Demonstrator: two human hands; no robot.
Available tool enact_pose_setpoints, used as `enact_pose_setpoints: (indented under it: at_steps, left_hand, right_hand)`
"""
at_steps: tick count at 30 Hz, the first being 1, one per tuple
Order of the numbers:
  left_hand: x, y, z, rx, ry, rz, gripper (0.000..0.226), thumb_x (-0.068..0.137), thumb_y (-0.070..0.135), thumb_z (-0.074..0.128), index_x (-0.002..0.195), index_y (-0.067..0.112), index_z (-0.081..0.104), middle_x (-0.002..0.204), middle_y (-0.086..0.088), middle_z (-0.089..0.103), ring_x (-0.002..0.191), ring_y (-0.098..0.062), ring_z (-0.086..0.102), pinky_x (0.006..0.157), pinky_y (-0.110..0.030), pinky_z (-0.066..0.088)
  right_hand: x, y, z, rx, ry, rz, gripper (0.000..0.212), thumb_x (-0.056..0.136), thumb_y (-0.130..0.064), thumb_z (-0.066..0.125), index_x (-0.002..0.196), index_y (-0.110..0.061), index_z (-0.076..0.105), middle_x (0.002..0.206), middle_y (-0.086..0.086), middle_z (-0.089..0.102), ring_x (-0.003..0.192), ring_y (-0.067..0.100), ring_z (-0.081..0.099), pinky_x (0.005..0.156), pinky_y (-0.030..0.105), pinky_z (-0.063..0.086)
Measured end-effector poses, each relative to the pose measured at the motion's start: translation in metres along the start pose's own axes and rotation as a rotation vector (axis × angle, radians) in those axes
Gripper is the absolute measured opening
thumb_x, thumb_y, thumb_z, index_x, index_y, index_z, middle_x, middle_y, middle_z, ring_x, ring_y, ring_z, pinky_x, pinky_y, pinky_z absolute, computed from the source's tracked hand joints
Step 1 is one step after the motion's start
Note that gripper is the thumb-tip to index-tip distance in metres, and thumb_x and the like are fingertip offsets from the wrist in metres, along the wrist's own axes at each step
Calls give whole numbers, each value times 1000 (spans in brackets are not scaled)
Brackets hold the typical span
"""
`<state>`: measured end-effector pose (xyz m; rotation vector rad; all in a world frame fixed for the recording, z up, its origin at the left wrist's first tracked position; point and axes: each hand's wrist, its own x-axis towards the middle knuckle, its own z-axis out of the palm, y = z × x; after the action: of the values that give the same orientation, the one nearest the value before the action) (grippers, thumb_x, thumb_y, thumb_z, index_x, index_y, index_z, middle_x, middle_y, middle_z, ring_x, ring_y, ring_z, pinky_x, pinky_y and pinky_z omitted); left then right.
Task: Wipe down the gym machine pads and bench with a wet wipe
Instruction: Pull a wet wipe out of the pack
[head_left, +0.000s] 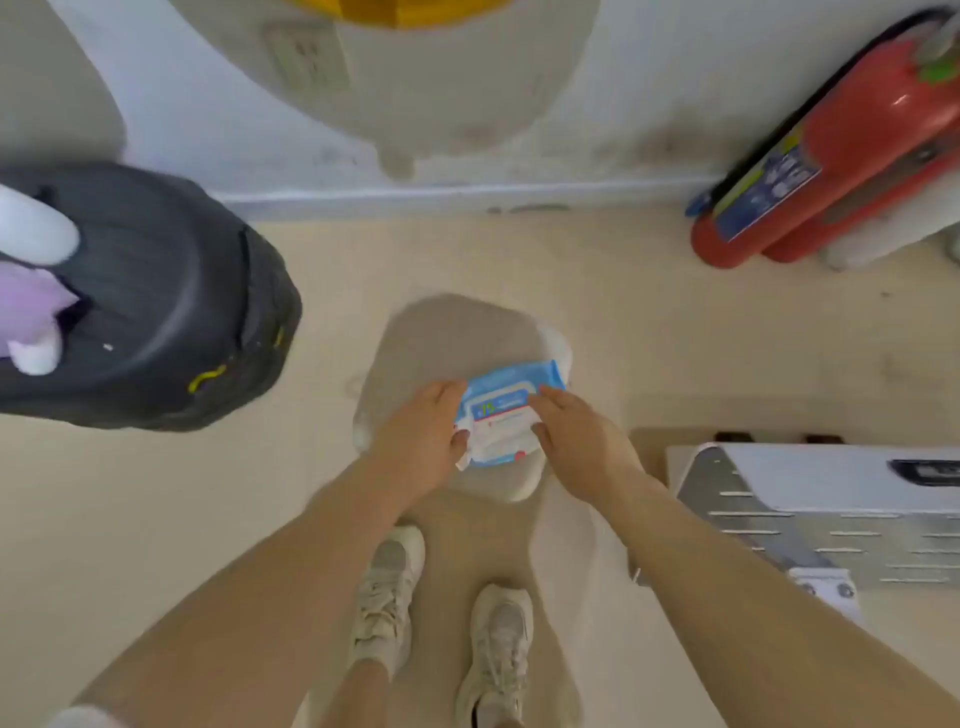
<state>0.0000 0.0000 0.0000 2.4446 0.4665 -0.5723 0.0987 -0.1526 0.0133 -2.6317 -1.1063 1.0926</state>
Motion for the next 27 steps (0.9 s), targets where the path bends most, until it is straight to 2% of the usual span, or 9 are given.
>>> enact_pose_setpoints:
  at_steps: [6, 8, 10, 12, 14, 16, 19, 23, 27]
  left_hand:
    - [51, -47, 76, 75, 2, 44, 75, 79, 35, 67, 140, 6, 34, 149, -9, 28, 134, -27, 33, 106, -34, 27]
    - [58, -52, 86, 76, 80, 45, 85, 73, 41, 72, 141, 6, 33, 147, -10, 32, 132, -29, 35, 107, -35, 26]
    - [65, -51, 86, 99, 90, 35, 91, 77, 45, 67, 146, 10, 18, 151, -4, 23, 136, -24, 26, 110, -30, 19]
    - [73, -49, 83, 139, 76, 43, 90, 81, 44, 61, 147, 13, 9, 153, -1, 16, 138, -20, 21, 109, -27, 16]
    - [75, -50, 75, 190, 42, 74, 90, 81, 41, 63, 148, 13, 10, 153, -1, 19, 137, -20, 25, 107, -28, 20]
    - [76, -55, 70, 239, 63, 139, 92, 69, 33, 76, 143, 8, 28, 143, -7, 41, 126, -25, 46, 99, -34, 36]
    - [75, -58, 64, 218, 79, 129, 93, 58, 25, 83, 138, 6, 39, 128, -9, 57, 109, -27, 60, 89, -34, 44]
    - [75, -57, 66, 180, 22, 73, 92, 83, 33, 62, 148, 14, 0, 144, 1, 37, 128, -19, 39, 101, -25, 23]
    - [69, -57, 65, 15, 91, 62, 77, 76, 23, 72, 140, 10, 31, 130, -4, 51, 114, -22, 53, 94, -24, 34]
  right_hand:
    - [88, 15, 70, -270, -48, -147, 64, 95, -31, 45, 148, -16, 10, 157, 3, 3, 144, 19, 7, 114, 32, 7]
    - [100, 23, 72, -351, -26, -221, 75, 86, -35, 60, 146, -12, 20, 155, 8, 16, 142, 23, 19, 114, 35, 16]
    - [105, 28, 68, -388, 57, -362, 84, 57, -31, 86, 127, -1, 52, 133, 20, 52, 118, 34, 55, 94, 43, 47]
    - [109, 37, 70, -414, 100, -434, 81, 35, -26, 92, 104, 5, 66, 107, 23, 67, 90, 37, 68, 67, 44, 58]
    - [106, 40, 67, -491, 94, -461, 66, 40, -25, 87, 95, 6, 69, 97, 23, 70, 80, 36, 69, 58, 40, 58]
    - [100, 37, 57, -483, 165, -491, 38, 58, -29, 68, 80, 2, 70, 78, 17, 71, 64, 30, 68, 45, 28, 51]
    - [96, 28, 42, -320, 259, -330, 33, 84, -27, 44, 69, -5, 64, 63, 8, 64, 52, 27, 61, 44, 21, 30]
    - [99, 26, 35, -96, 303, 14, 36, 97, -38, 37, 106, -9, 57, 109, 9, 52, 96, 29, 52, 62, 31, 33]
    - [102, 18, 42, 479, 467, 349, 13, 93, -22, 50, 93, -13, 40, 79, 3, 50, 76, 28, 51, 63, 35, 40]
